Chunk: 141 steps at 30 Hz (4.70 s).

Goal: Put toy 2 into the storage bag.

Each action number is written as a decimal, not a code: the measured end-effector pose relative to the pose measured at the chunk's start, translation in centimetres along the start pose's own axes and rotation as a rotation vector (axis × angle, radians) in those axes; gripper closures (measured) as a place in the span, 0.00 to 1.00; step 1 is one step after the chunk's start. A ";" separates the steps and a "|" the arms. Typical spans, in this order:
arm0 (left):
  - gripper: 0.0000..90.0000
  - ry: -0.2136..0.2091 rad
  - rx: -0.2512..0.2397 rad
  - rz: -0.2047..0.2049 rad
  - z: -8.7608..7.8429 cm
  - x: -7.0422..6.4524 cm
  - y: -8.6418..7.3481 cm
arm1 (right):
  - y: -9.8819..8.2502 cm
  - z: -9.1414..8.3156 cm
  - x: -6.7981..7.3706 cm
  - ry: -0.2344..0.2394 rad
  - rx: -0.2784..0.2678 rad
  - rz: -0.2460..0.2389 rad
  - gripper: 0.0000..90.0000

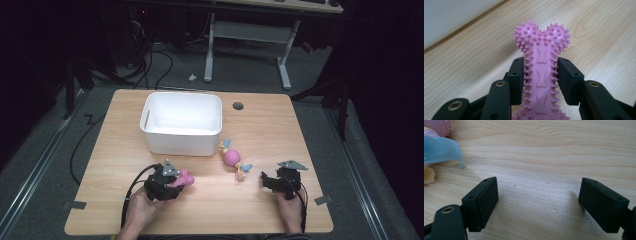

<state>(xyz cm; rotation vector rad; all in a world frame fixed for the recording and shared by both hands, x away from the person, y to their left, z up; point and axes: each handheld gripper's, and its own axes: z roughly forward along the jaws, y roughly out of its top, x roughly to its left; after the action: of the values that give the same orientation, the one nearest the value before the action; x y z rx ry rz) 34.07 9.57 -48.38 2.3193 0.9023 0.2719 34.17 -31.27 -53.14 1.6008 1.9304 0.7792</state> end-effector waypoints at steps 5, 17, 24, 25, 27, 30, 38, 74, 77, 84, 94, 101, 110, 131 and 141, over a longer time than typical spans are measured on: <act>0.65 -0.005 -0.028 -0.010 -1.0 0.5 0.3 | 0.0 0.0 0.0 0.000 0.000 0.002 0.18; 0.66 -0.021 -0.082 -0.017 -3.3 1.3 1.6 | 0.0 0.0 0.0 0.000 0.000 0.000 0.18; 0.65 -0.034 -0.104 -0.025 -4.6 1.9 2.2 | 0.0 0.0 0.0 0.002 -0.002 -0.002 0.18; 0.65 -0.026 -0.099 -0.018 -4.7 1.9 2.4 | 0.0 0.0 0.0 0.003 -0.001 -0.002 0.18; 0.65 -0.028 -0.096 -0.011 -5.0 2.0 2.7 | 0.0 0.0 0.0 0.003 -0.001 -0.003 0.18; 0.65 -0.024 -0.094 0.000 -5.2 2.0 3.0 | 0.0 0.0 0.0 0.004 -0.001 -0.003 0.18; 0.65 0.012 -0.126 0.031 -7.3 2.3 4.9 | 0.0 0.0 0.1 0.007 -0.001 -0.006 0.18; 0.65 -0.060 -0.218 0.005 -10.1 6.0 11.7 | 0.0 0.0 0.1 0.007 -0.001 -0.007 0.18; 0.65 -0.070 -0.231 -0.016 -10.0 6.8 12.3 | 0.0 0.0 0.1 0.007 -0.001 -0.006 0.18; 0.65 -0.060 -0.209 -0.019 -9.3 7.7 13.2 | 0.0 0.0 0.1 0.006 -0.002 -0.007 0.18; 0.65 -0.019 -0.178 -0.003 -7.8 8.5 15.1 | 0.0 0.0 0.1 0.007 -0.001 -0.005 0.18; 0.65 -0.030 -0.171 -0.041 -6.5 9.6 15.7 | 0.0 0.0 0.1 0.007 -0.002 -0.006 0.18; 0.65 0.002 -0.142 -0.047 -4.8 10.4 16.0 | 0.0 0.0 0.1 0.008 -0.001 -0.005 0.18; 0.66 0.028 -0.116 -0.078 -2.4 11.6 16.1 | 0.0 0.0 0.1 0.012 -0.001 -0.008 0.18; 0.66 0.055 -0.094 -0.087 -1.5 11.7 15.8 | 0.0 0.0 0.1 0.013 0.000 -0.009 0.18</act>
<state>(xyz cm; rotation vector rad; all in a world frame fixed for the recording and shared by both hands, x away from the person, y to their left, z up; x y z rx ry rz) 50.66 9.11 -37.74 2.1897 0.9930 0.3353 34.18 -31.13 -53.14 1.5898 1.9449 0.7880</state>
